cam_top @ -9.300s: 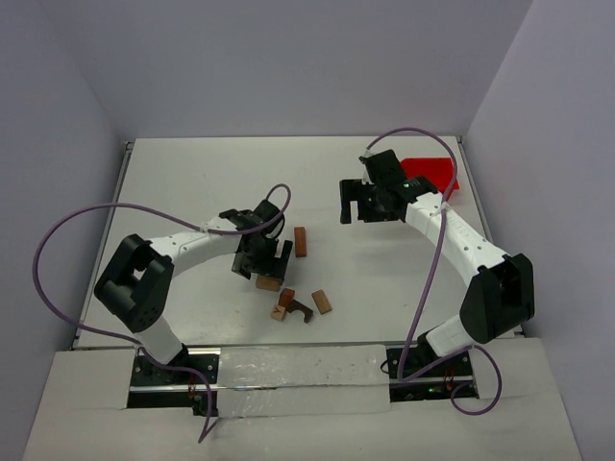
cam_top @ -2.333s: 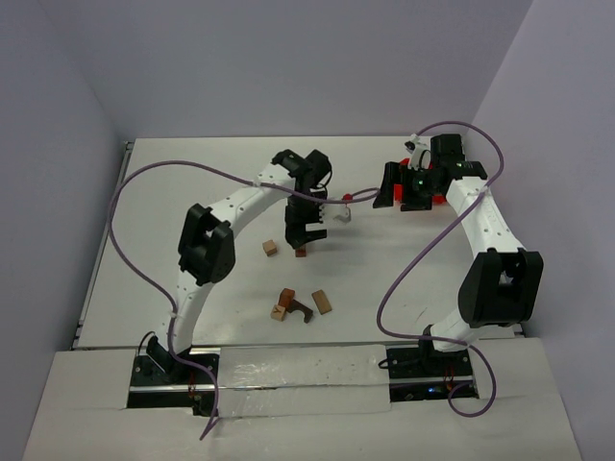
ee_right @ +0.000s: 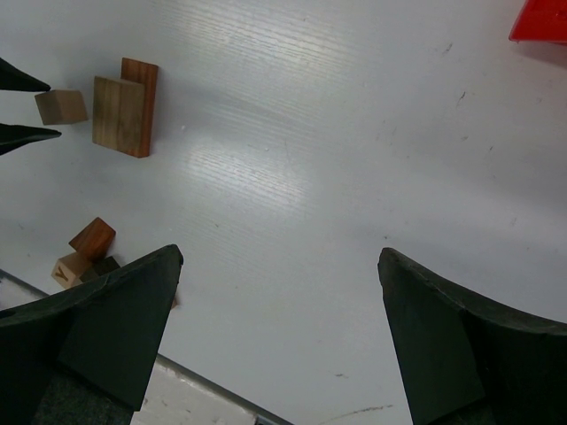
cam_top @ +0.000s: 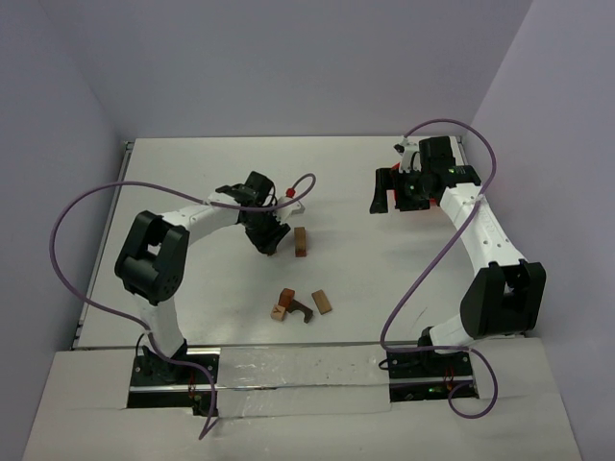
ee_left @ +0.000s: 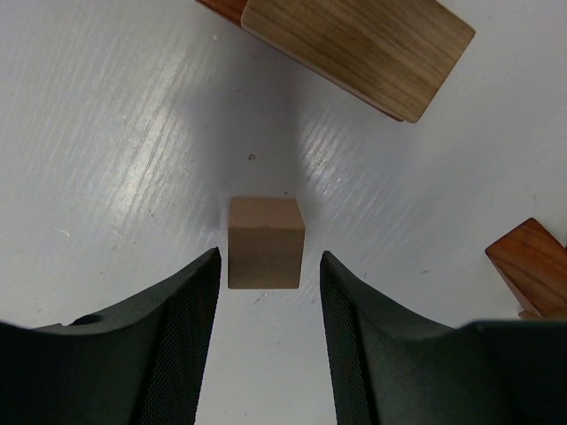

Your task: Build the wood block tower

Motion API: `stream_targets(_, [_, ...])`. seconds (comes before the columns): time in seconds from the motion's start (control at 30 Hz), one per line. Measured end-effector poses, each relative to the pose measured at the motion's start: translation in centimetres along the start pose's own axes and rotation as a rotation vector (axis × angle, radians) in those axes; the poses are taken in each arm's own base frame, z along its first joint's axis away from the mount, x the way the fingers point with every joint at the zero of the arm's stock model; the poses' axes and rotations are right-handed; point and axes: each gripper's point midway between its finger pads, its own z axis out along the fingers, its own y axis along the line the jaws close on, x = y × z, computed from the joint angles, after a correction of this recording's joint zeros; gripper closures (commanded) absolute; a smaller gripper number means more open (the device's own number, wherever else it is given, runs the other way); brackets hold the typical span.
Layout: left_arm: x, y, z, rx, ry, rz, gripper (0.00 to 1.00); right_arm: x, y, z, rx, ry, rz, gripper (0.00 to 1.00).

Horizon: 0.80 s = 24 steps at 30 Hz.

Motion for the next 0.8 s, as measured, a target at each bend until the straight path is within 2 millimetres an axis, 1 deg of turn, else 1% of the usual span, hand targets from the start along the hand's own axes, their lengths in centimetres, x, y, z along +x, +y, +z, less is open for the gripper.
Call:
stream_targets(0.23, [0.5,0.1,0.7,0.006,0.024,0.014,0.56,0.0,0.0,0.0,-0.001,0.000,0.000,0.00])
stream_targets(0.33, [0.3,0.2,0.5,0.007,0.027,0.030,0.64,0.0,0.0,0.0,-0.001,0.000,0.000,0.00])
stream_targets(0.43, [-0.5,0.5,-0.2,0.004,0.021,0.056,0.79,0.0,0.0,0.0,-0.001,0.000,0.000,0.00])
stream_targets(0.47, [-0.8,0.5,-0.5,0.003,0.019,0.065,0.82,0.0,0.0,0.0,-0.002,0.000,0.000,0.00])
stream_targets(0.53, [-1.7,0.8,-1.3,-0.003,0.009,0.085,0.87,0.0,0.1,0.0,-0.003,0.000,0.000,0.00])
stream_targets(0.63, [-3.9,1.3,-3.2,-0.019,-0.020,0.119,0.90,0.0,0.1,0.0,-0.006,0.001,0.000,0.00])
stream_targets(0.7, [-5.7,1.7,-5.0,-0.032,-0.048,0.145,0.90,0.0,0.1,0.0,-0.008,0.000,0.000,0.00])
stream_targets(0.8, [-9.3,2.2,-8.1,-0.059,-0.127,0.198,0.87,0.0,0.1,0.0,-0.008,0.000,0.000,0.00])
